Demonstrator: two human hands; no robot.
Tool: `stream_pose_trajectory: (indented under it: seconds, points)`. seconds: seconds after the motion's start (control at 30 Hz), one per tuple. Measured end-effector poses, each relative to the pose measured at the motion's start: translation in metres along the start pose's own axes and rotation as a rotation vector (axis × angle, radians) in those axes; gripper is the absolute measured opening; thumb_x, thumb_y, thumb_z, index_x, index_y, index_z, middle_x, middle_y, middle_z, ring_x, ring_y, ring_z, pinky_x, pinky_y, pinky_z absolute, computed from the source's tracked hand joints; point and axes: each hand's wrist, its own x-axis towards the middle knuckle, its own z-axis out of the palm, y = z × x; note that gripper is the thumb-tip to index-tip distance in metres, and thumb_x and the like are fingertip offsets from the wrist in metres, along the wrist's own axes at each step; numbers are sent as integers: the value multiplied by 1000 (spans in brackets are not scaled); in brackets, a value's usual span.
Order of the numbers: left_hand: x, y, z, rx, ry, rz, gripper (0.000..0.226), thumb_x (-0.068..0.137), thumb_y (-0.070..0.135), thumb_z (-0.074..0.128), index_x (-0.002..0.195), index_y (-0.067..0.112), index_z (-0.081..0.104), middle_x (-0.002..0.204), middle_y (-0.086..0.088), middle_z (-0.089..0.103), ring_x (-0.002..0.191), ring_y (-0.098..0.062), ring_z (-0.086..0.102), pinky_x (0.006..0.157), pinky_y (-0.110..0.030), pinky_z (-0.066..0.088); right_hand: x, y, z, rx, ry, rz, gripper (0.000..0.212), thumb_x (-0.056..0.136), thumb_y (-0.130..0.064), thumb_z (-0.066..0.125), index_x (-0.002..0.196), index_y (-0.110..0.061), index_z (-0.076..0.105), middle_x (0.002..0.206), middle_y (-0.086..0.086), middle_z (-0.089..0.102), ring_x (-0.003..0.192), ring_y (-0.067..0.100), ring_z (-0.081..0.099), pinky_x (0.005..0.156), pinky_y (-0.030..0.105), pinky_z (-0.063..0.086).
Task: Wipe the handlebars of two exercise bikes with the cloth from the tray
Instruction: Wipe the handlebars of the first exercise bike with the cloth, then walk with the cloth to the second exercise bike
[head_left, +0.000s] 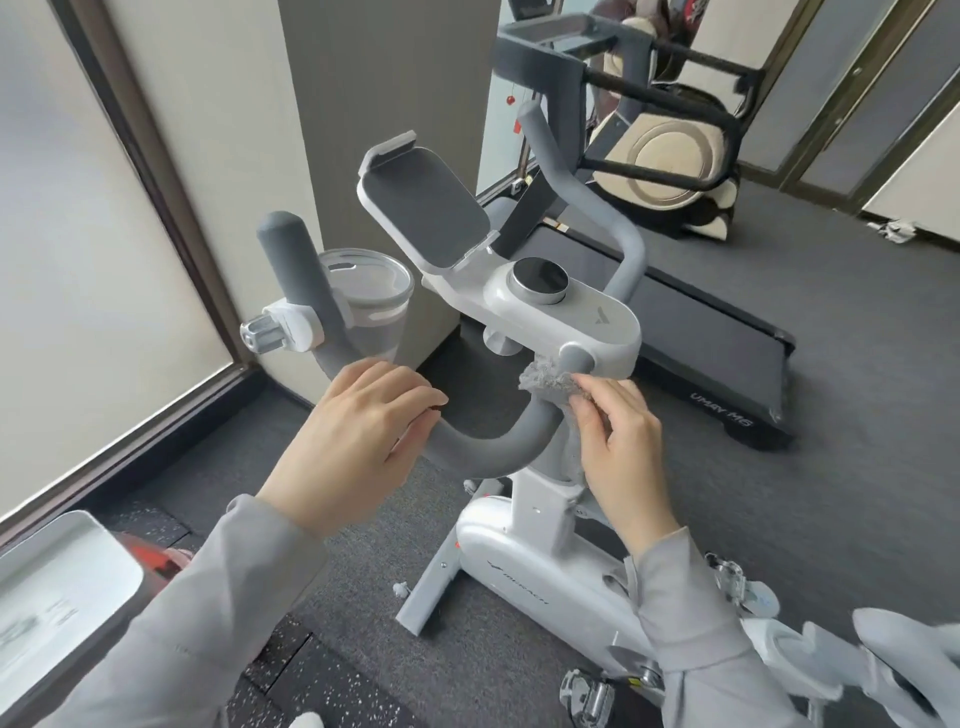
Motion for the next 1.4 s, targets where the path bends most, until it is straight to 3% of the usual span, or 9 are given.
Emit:
stream_pose_trajectory:
  seconds: [0.1, 0.17, 0.33, 0.63, 0.77, 0.9, 1.03, 1.2, 1.4]
  points:
    - [-9, 12, -1, -38, 3, 53, 23, 94, 23, 46, 106, 16, 65, 101, 4, 65, 96, -20, 60, 92, -34, 45, -21, -14, -10, 98, 20, 127, 22, 90, -1, 55, 108, -6, 67, 93, -8, 61, 87, 17, 60, 78, 10, 43]
    - [-18, 19, 1, -71, -10, 102, 22, 94, 21, 47, 107, 17, 64, 104, 4, 64, 98, -20, 59, 89, -35, 46, -41, -22, -16, 135, -1, 240, 21, 93, -6, 54, 110, -10, 66, 96, 0, 67, 86, 14, 61, 76, 11, 44]
    - [-49, 29, 14, -213, -111, 213, 27, 94, 26, 43, 110, 16, 62, 108, 2, 63, 98, -21, 59, 82, -35, 49, -97, -48, -22, 120, 61, 428, 19, 93, -7, 54, 106, -7, 67, 92, 6, 70, 86, 23, 64, 84, 48, 49]
    - [-121, -10, 85, -271, -652, 128, 33, 94, 29, 45, 125, 21, 53, 122, 1, 57, 112, -23, 52, 95, -38, 43, -192, -102, -12, -4, 169, 687, 18, 93, -7, 54, 106, -4, 65, 95, 7, 68, 87, 18, 62, 79, 30, 48]
    - [-154, -28, 123, -279, -951, 75, 33, 95, 24, 43, 125, 18, 54, 129, -3, 54, 116, -25, 52, 96, -40, 44, -235, -133, -3, -99, 245, 747, 16, 90, -3, 57, 104, -1, 65, 94, 3, 65, 87, 8, 58, 80, 11, 43]
    - [-187, -46, 149, -234, -1185, 44, 33, 94, 16, 42, 125, 13, 53, 130, -8, 55, 117, -24, 53, 102, -33, 40, -271, -158, -4, -119, 270, 894, 18, 91, -4, 56, 106, -2, 65, 99, 11, 68, 90, 17, 62, 82, 19, 46]
    - [-212, -73, 158, -137, -1275, 3, 34, 96, 27, 40, 129, 21, 48, 136, -2, 49, 128, -17, 41, 109, -28, 28, -296, -176, -13, -136, 328, 1003, 19, 92, -4, 55, 107, -3, 65, 103, 9, 67, 94, 18, 63, 84, 30, 49]
    - [-213, -72, 167, -67, -1313, 23, 34, 96, 28, 40, 129, 22, 48, 137, -1, 48, 128, -18, 41, 110, -29, 27, -320, -187, -28, -171, 397, 1078, 19, 92, -4, 54, 108, -3, 64, 103, 10, 67, 94, 22, 63, 85, 39, 51]
    - [-213, -25, 174, 13, -1372, 146, 39, 97, 32, 39, 133, 18, 43, 140, -4, 43, 131, -21, 38, 113, -35, 27, -355, -193, -48, -137, 502, 1164, 19, 94, -10, 52, 110, -8, 63, 103, 9, 66, 94, 17, 63, 84, 35, 51]
